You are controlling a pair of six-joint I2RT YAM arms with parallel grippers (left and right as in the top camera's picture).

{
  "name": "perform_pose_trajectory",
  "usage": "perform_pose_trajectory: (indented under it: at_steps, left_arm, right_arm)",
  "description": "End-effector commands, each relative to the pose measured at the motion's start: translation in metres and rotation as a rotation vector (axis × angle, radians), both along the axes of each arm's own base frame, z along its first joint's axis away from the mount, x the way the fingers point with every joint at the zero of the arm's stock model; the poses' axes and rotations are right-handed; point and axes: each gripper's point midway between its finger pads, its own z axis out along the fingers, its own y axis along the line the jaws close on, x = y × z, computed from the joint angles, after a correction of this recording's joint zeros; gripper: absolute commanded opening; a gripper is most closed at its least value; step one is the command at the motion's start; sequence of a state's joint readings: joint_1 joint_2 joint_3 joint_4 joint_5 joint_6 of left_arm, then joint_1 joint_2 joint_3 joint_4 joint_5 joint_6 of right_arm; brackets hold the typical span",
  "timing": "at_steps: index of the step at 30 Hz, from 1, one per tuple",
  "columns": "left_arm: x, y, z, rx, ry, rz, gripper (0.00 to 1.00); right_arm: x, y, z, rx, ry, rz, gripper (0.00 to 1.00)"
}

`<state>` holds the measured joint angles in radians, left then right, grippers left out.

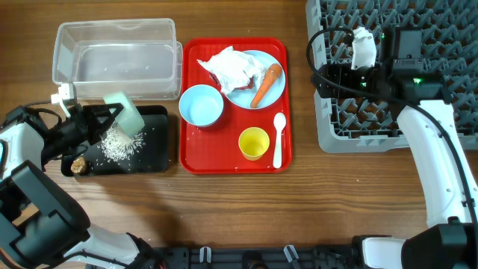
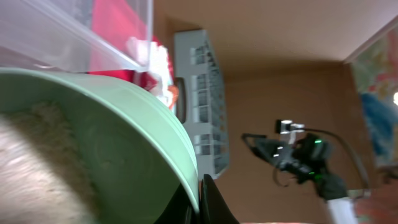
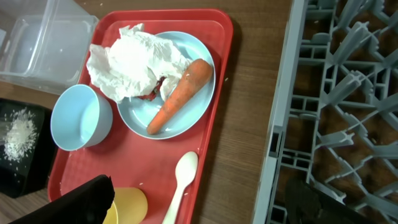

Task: Sort waste into correct bins and load items into the dishwasher rack
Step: 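Tip the green bowl over the black tray to pour out rice, then set the green bowl back on the red tray with the left gripper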

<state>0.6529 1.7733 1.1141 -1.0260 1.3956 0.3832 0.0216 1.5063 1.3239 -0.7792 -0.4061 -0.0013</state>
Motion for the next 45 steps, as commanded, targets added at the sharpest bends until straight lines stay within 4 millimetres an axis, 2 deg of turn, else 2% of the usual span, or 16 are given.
perform_pose_trajectory:
  at_steps: [1,6,10,13,20,23,25,28,31,33,35,37,38,40,42,45]
  left_arm:
    - [-0.002,0.0,0.016,-0.122,-0.004,0.028,0.04]
    - [-0.012,0.007,0.018,-0.198,0.09,0.074,0.04]
    - [-0.023,0.026,0.021,-0.265,0.155,0.156,0.04]
    - [-0.022,0.034,0.034,-0.344,0.131,0.199,0.04]
    - [-0.027,0.029,0.039,-0.438,0.231,0.21,0.04]
    - [-0.028,0.023,0.044,-0.399,0.191,0.193,0.04]
    - [-0.03,0.003,0.054,-0.305,0.106,0.13,0.04]
    - [-0.05,-0.073,0.06,0.014,-0.06,-0.178,0.04]
    - [-0.071,-0.126,0.048,0.184,-0.101,-0.431,0.04]
    - [-0.08,-0.169,0.027,0.299,-0.072,-0.617,0.04]
    - [-0.071,-0.185,0.0,0.441,0.056,-0.629,0.04]
    - [-0.056,-0.196,-0.033,0.691,0.194,-0.549,0.04]
    - [-0.057,-0.205,-0.042,0.778,0.221,-0.531,0.04]
    - [-0.062,-0.202,-0.06,0.986,0.299,-0.457,0.04]
    - [-0.068,-0.213,-0.065,1.133,0.242,-0.475,0.04]
    - [-0.067,-0.21,-0.073,1.319,0.221,-0.409,0.04]
  right_arm:
    - [0.002,-0.004,-0.001,-0.013,0.004,-0.013,0.91]
    - [0.002,-0.003,-0.001,-0.013,0.004,-0.013,0.91]
    - [0.0,-0.004,-0.003,-0.014,0.015,-0.013,0.91]
    - [0.0,-0.004,-0.003,-0.014,0.014,-0.013,0.91]
    - [0.001,-0.004,-0.002,-0.013,0.009,-0.013,0.91]
    - [0.001,-0.004,-0.002,-0.013,0.011,-0.013,0.91]
    - [0.002,-0.004,-0.002,-0.013,0.008,-0.013,0.91]
    - [0.003,-0.003,-0.001,-0.013,0.003,-0.013,0.91]
    - [0.003,-0.004,-0.001,-0.013,0.001,-0.013,0.91]
    - [0.003,-0.003,-0.001,-0.013,0.0,-0.013,0.91]
    - [0.003,-0.003,-0.001,-0.012,0.001,-0.014,0.91]
    - [0.003,-0.003,-0.001,-0.012,0.004,-0.014,0.91]
    - [0.002,-0.004,-0.002,-0.012,0.008,-0.015,0.91]
    - [0.001,-0.004,-0.002,-0.012,0.012,-0.015,0.91]
    - [0.001,-0.004,-0.002,-0.012,0.012,-0.015,0.91]
    - [0.0,-0.004,-0.003,-0.012,0.019,-0.015,0.91]
